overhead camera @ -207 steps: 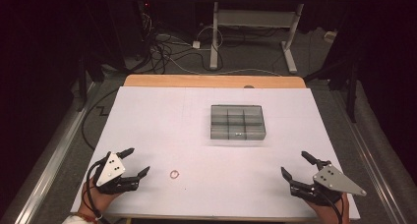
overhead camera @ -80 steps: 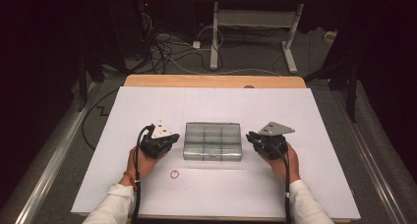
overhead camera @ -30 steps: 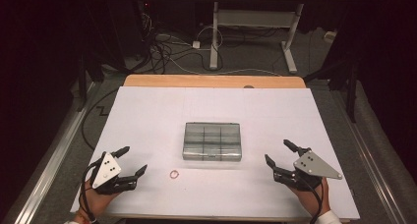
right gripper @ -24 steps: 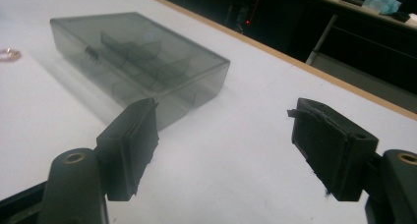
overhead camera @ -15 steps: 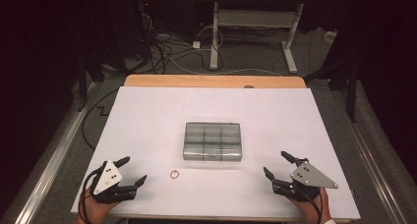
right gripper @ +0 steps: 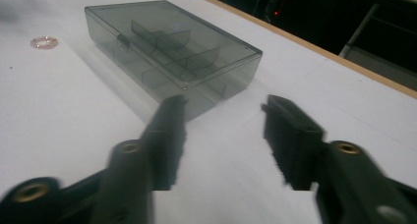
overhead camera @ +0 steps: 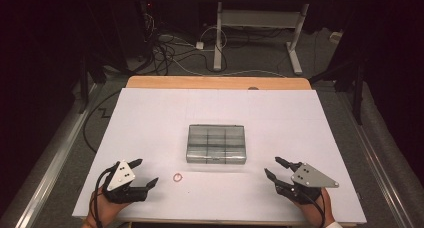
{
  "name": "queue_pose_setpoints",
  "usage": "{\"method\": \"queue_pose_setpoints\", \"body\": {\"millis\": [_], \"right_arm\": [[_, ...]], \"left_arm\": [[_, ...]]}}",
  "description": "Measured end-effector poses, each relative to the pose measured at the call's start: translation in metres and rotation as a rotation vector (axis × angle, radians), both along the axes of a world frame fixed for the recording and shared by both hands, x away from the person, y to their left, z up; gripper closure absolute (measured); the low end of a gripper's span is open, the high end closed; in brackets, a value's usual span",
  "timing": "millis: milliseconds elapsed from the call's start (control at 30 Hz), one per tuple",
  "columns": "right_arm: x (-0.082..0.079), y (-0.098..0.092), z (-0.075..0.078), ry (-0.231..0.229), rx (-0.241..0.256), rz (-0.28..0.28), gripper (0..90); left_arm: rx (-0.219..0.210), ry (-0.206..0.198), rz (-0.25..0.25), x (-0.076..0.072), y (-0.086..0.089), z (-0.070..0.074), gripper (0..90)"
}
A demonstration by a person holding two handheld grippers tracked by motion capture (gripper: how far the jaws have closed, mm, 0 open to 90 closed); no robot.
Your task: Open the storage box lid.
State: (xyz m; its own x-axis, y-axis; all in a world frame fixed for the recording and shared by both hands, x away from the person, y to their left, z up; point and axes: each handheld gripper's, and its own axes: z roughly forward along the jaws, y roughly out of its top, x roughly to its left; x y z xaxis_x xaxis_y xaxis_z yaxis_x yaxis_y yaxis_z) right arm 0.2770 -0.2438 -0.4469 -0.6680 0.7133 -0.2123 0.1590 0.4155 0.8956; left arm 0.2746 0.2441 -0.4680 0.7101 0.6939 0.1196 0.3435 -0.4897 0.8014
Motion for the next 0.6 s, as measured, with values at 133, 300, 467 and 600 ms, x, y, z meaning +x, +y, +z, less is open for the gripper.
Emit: {"method": "queue_pose_setpoints", "body": {"millis": [133, 300, 467, 600], "right_arm": [[0.005, 0.019, 0.0, 0.052, -0.049, 0.073, 80.8], [0.014, 0.048, -0.002, 0.109, -0.082, 0.141, 90.0], [0.025, 0.088, -0.008, 0.13, -0.142, 0.193, 90.0], [0.033, 0.103, -0.014, 0.145, -0.158, 0.211, 90.0]], "left_arm": [[-0.016, 0.039, -0.035, 0.011, -0.015, 0.004, 21.0], [-0.04, 0.095, -0.071, 0.031, -0.037, 0.005, 24.3], [-0.032, 0.149, -0.099, 0.049, -0.057, 0.004, 37.5], [-0.055, 0.175, -0.12, 0.058, -0.063, 0.002, 47.7]]}}
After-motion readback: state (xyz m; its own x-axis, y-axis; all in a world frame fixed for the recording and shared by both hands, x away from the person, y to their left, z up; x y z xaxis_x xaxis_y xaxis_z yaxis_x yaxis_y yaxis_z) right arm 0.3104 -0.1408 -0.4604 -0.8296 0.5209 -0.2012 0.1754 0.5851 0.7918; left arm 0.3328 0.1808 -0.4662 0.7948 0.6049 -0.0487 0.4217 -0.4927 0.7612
